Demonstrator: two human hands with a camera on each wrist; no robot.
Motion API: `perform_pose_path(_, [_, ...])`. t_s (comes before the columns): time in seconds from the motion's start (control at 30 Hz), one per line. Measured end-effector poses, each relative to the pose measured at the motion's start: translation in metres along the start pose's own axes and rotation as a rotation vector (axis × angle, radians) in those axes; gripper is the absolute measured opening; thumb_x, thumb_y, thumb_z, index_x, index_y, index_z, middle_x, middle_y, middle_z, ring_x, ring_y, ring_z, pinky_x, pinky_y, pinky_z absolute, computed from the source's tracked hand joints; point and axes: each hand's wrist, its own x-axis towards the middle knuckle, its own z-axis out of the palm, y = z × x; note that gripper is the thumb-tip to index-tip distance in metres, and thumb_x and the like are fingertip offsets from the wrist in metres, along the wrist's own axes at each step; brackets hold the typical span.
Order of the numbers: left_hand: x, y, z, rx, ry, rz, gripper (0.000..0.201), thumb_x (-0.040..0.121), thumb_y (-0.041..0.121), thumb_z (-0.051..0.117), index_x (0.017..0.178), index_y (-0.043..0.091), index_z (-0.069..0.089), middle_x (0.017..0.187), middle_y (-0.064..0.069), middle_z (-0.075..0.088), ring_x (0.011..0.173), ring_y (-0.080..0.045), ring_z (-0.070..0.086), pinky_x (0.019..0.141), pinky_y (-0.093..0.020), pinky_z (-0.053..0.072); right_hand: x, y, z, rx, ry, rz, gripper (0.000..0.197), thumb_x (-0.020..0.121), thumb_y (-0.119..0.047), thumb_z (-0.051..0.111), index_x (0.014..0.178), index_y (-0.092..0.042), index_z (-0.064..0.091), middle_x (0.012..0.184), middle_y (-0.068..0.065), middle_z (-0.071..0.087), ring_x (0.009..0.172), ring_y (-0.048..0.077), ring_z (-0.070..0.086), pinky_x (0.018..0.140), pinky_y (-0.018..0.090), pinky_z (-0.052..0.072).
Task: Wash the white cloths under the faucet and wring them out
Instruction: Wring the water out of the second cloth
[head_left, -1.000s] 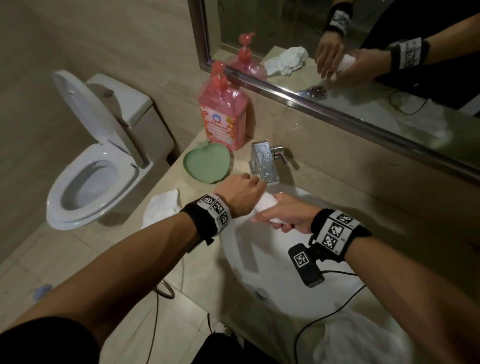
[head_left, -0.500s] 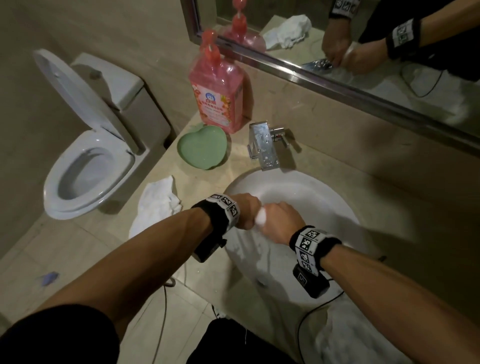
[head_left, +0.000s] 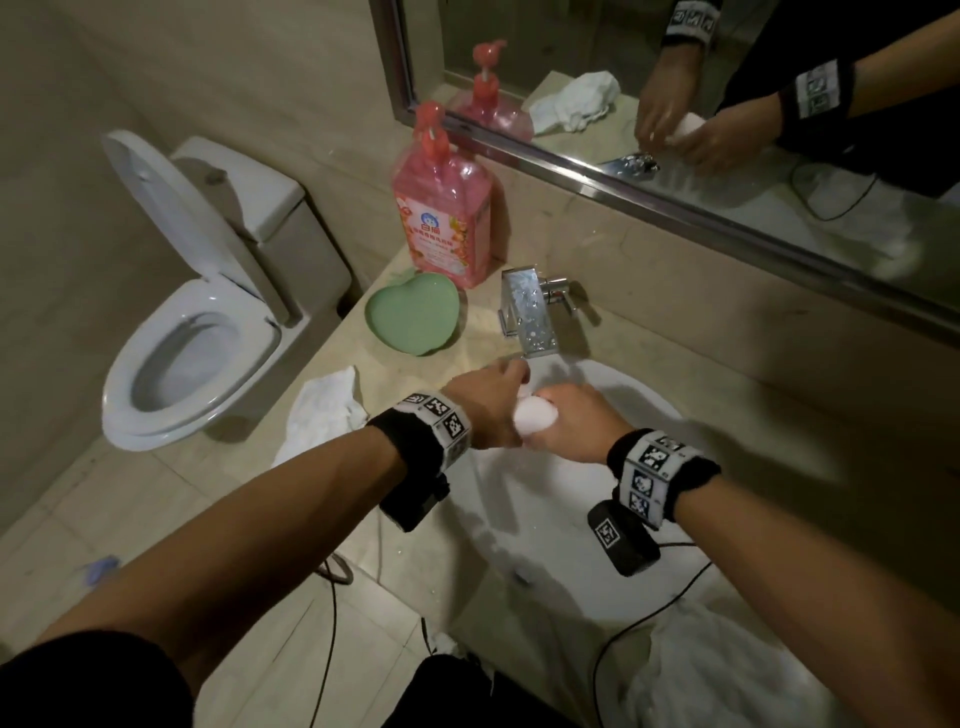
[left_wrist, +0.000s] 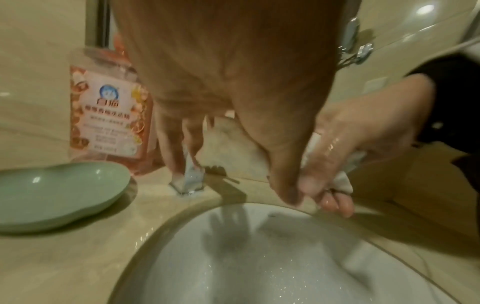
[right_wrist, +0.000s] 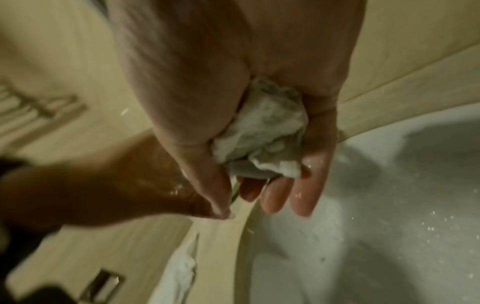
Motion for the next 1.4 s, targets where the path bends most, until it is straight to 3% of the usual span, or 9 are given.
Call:
perform_pose_path(0.13, [-0.018, -0.002, -0.011, 0.246, 0.342, 0.186, 0.078, 0.073, 0.041, 0.08, 0.137, 0.019, 0.042, 0.138, -0.01, 0.044, 0.119, -0.03, 0.047, 0.094, -0.047, 0.049, -0.007, -0.011, -0.019, 0.527, -0.123, 0.195, 0.025, 0.08, -0.009, 0.079, 0.101, -0.011, 0.066, 0.07, 0.008, 0.067, 0.057, 0.02, 0.062, 0.057, 0.034, 0.056])
perform_pose_path(0.23, [-0.03, -0.001, -0.013, 0.315, 0.376, 0.222, 0.083, 0.069, 0.036, 0.081, 0.137, 0.019, 0.038, 0.137, -0.011, 0.044, 0.118, -0.031, 0.046, 0.097, -0.045, 0.046, -0.011, -0.021, -0.033, 0.634, -0.175, 0.206, 0.025, 0.082, -0.006, 0.078, 0.102, -0.007, 0.064, 0.066, 0.006, 0.065, 0.059, 0.021, 0.065, 0.055, 0.033, 0.057])
perform_pose_path(0.43, [-0.029, 0.012, -0.041, 0.318, 0.441, 0.244, 0.025, 0.085, 0.015, 0.051, 0.107, 0.003, 0.057, 0.1, -0.016, 0.056, 0.075, -0.033, 0.055, 0.056, -0.04, 0.046, -0.02, -0.037, -0.037, 0.698, -0.359, 0.196, 0.021, 0.083, -0.008, 0.078, 0.094, -0.011, 0.06, 0.064, 0.0, 0.057, 0.05, 0.012, 0.048, 0.038, 0.021, 0.032])
perform_pose_path(0.53, [-0.028, 0.011, -0.05, 0.357, 0.403, 0.266, 0.037, 0.085, 0.019, 0.027, 0.102, 0.003, 0.055, 0.087, -0.014, 0.058, 0.061, -0.032, 0.059, 0.048, -0.032, 0.032, -0.022, -0.039, -0.037, 0.666, -0.392, 0.203, 0.03, 0.08, -0.015, 0.084, 0.096, -0.012, 0.059, 0.062, -0.002, 0.052, 0.048, 0.01, 0.04, 0.037, 0.02, 0.026])
perform_pose_path(0.67, [-0.024, 0.007, -0.052, 0.43, 0.274, 0.257, 0.016, 0.088, 0.014, 0.045, 0.102, 0.008, 0.05, 0.078, -0.011, 0.063, 0.052, -0.028, 0.049, 0.05, -0.032, 0.029, -0.022, -0.039, -0.03, 0.491, -0.268, 0.185, 0.032, 0.074, -0.024, 0.087, 0.085, -0.013, 0.059, 0.053, -0.004, 0.05, 0.043, 0.01, 0.039, 0.04, 0.023, 0.025])
perform_pose_path(0.83, [-0.02, 0.008, -0.041, 0.37, 0.073, 0.136, 0.028, 0.083, 0.021, 0.059, 0.111, 0.018, 0.059, 0.089, -0.01, 0.067, 0.07, -0.029, 0.057, 0.058, -0.032, 0.038, -0.016, -0.033, -0.007, 0.185, -0.012, 0.094, 0.022, 0.076, -0.025, 0.084, 0.075, -0.017, 0.062, 0.056, -0.009, 0.062, 0.046, 0.005, 0.055, 0.037, 0.016, 0.034])
perform_pose_path(1.03, [-0.011, 0.009, -0.011, 0.262, -0.073, 0.024, 0.026, 0.085, 0.023, 0.061, 0.111, 0.024, 0.064, 0.106, -0.006, 0.067, 0.093, -0.029, 0.066, 0.068, -0.029, 0.043, -0.008, -0.019, 0.018, -0.127, 0.05, 0.054, 0.019, 0.082, -0.032, 0.072, 0.092, -0.016, 0.07, 0.088, 0.004, 0.07, 0.083, 0.026, 0.067, 0.065, 0.028, 0.043])
perform_pose_path(1.23, [-0.004, 0.006, 0.011, 0.144, -0.104, 0.026, 0.023, 0.083, 0.022, 0.061, 0.105, 0.018, 0.066, 0.105, -0.007, 0.07, 0.098, -0.028, 0.067, 0.07, -0.026, 0.042, -0.003, -0.005, 0.031, -0.284, 0.101, 0.025, 0.015, 0.082, -0.036, 0.067, 0.081, -0.027, 0.054, 0.094, 0.006, 0.072, 0.086, 0.029, 0.066, 0.067, 0.03, 0.042])
perform_pose_path(1.4, [-0.001, 0.006, 0.024, 0.133, -0.12, 0.011, 0.022, 0.082, 0.024, 0.058, 0.102, 0.018, 0.064, 0.107, -0.008, 0.07, 0.101, -0.029, 0.066, 0.07, -0.027, 0.043, -0.003, 0.002, 0.036, -0.344, 0.114, 0.013, 0.019, 0.083, -0.035, 0.066, 0.097, -0.023, 0.066, 0.096, 0.008, 0.071, 0.086, 0.032, 0.067, 0.066, 0.03, 0.041])
